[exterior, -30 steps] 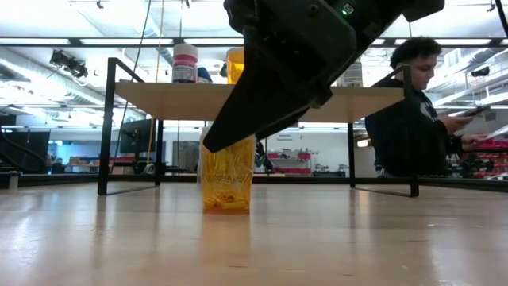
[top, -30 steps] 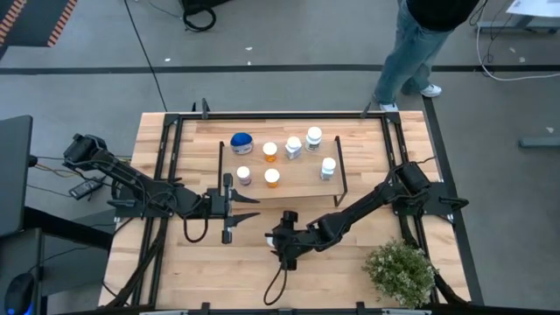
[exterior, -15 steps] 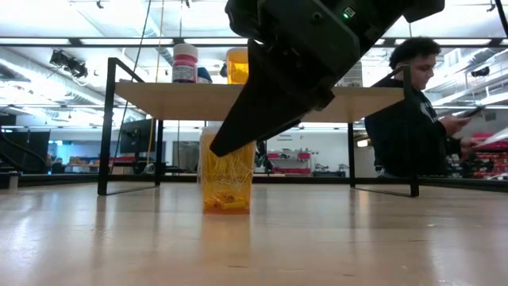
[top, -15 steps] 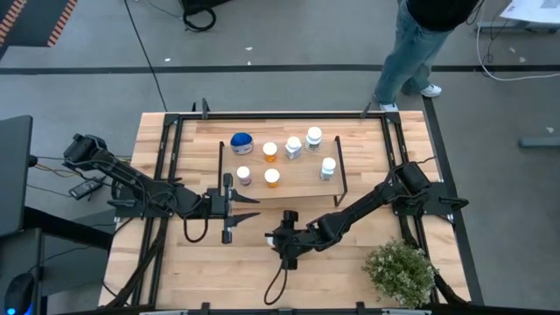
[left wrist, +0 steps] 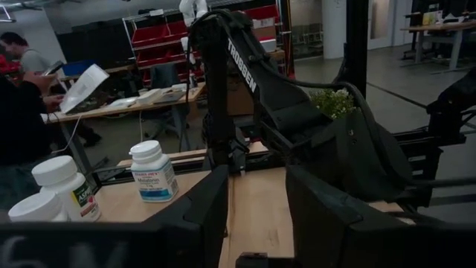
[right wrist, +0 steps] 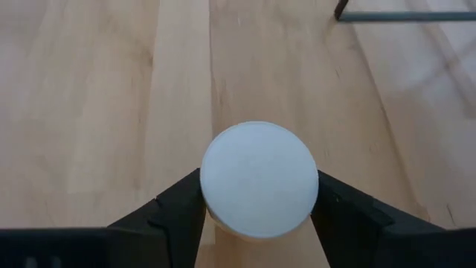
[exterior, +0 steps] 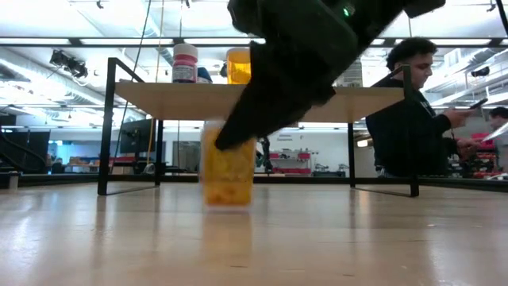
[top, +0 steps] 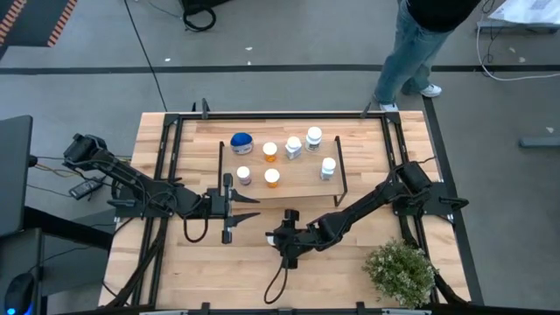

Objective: Pick and place medicine bottles onto shelf by color
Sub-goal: Put the orange medicine bottle on the shelf

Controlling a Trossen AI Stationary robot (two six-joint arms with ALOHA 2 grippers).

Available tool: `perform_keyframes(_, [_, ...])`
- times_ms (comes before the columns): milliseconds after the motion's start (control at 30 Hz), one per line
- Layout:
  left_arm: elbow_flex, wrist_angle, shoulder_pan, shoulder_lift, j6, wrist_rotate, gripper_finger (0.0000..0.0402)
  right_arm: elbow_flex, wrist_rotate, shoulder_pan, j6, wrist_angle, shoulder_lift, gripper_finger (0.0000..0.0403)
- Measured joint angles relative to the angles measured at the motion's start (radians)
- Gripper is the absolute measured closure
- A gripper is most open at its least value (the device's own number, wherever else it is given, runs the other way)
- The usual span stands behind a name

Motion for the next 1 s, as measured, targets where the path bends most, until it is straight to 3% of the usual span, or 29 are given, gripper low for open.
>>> perform_keyframes(300, [0.0, -0.006, 0.0, 0.0, 0.0, -0.001, 0.0261, 0.003, 0.018, 0.002, 0.117, -0.125, -0.158, 0.0178])
perform_keyframes(500, [0.0, -0.008, -0.001, 0.0, 0.0, 0.0, 0.0256, 0.004, 0.107, 0.018, 0.189, -0.328, -0.316, 0.0178])
perform_keyframes(800, [0.0, -0.007, -0.001, 0.0, 0.0, 0.0, 0.0262, 0.004, 0.305, 0.007, 0.153, -0.44, -0.504, 0.0177])
perform_keyframes(1000, [0.0, -0.007, -0.001, 0.0, 0.0, 0.0, 0.0256, 0.004, 0.239, -0.09, 0.135, -0.507, -0.503, 0.0177])
